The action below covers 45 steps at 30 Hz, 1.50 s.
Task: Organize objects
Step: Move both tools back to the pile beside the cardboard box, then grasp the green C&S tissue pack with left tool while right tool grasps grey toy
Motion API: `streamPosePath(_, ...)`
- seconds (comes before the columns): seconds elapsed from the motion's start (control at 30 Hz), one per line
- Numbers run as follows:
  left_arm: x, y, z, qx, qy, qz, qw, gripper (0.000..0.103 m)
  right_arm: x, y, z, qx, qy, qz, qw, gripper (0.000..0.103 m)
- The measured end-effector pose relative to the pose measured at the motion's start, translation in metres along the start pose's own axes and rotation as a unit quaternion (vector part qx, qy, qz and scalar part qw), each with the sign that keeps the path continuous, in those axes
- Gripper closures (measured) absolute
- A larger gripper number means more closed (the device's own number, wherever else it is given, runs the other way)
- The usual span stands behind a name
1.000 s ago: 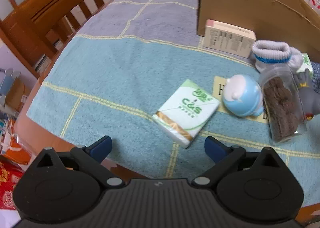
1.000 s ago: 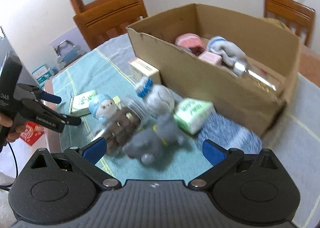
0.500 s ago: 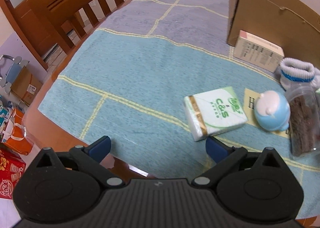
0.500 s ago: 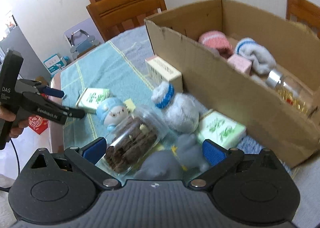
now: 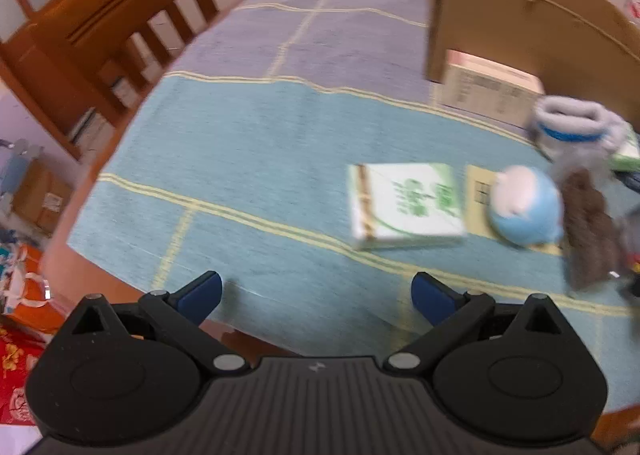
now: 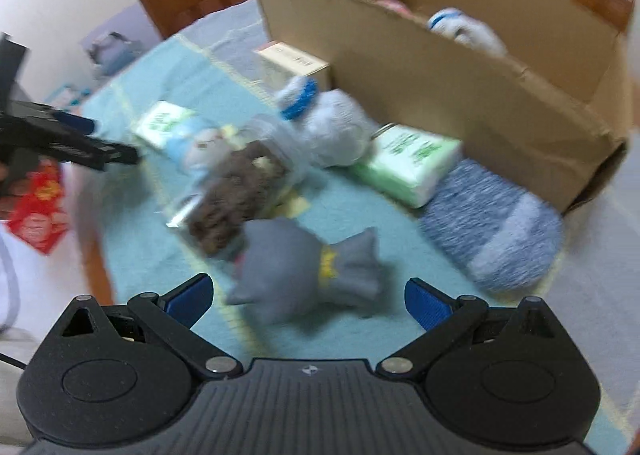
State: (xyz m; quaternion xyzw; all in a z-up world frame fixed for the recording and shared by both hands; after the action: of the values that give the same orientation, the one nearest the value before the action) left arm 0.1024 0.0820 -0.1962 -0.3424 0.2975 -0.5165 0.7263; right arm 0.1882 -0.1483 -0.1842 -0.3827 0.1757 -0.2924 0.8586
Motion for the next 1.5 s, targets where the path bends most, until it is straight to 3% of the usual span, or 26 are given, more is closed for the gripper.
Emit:
streamPosePath(0.17, 0.019, 0.003, 0.003, 0.010, -0.008, -0.033, 0.9994, 0.002, -0.003, 0.008, -0.012, -0.005, -0.043, -0.028, 0.999, 0.000)
streamPosePath(0.57, 0.018, 0.020, 0.023, 0.046, -0.006, -0.010, 0.9989, 0.001, -0.001, 0.012, -0.009, 0.009, -0.019, -0.035, 0.999, 0.000)
streamPosePath(0.67, 0.015, 0.019, 0.025, 0.048, -0.017, -0.008, 0.9987, 0.006, -0.003, 0.013, -0.009, 0.009, -0.018, -0.035, 0.999, 0.000)
streamPosePath(0.77, 0.026, 0.019, 0.026, 0.049, -0.012, -0.030, 0.9983, 0.012, -0.007, 0.015, -0.008, 0.012, -0.020, -0.034, 0.999, 0.000)
streamPosePath(0.93, 0.029, 0.020, 0.032, 0.066, 0.009, -0.017, 0.9976, 0.018, -0.010, 0.016, -0.006, 0.012, -0.021, -0.030, 0.999, 0.000)
streamPosePath(1.33, 0.023, 0.021, 0.039, 0.062, 0.026, -0.040, 0.9969, 0.038, -0.012, 0.012, 0.002, 0.008, -0.010, -0.038, 0.999, 0.025)
streamPosePath(1.5, 0.021, 0.021, 0.042, 0.051, 0.029, -0.057, 0.9966, 0.039, -0.013, 0.011, 0.005, 0.000, -0.011, -0.045, 0.999, 0.025)
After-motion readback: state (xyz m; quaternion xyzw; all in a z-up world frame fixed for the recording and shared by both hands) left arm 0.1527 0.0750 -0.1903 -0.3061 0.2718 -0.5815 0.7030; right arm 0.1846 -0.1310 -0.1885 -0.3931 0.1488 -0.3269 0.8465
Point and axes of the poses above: each gripper's, at about its wrist camera, not at the fingertips, and y roughly the way its jaws point, x to its right, z to its top, the point moved 9 cm from there along y, roughly the way its jaws point, and after that the axes turned 10 degrees about x, right-handed, at the moved point
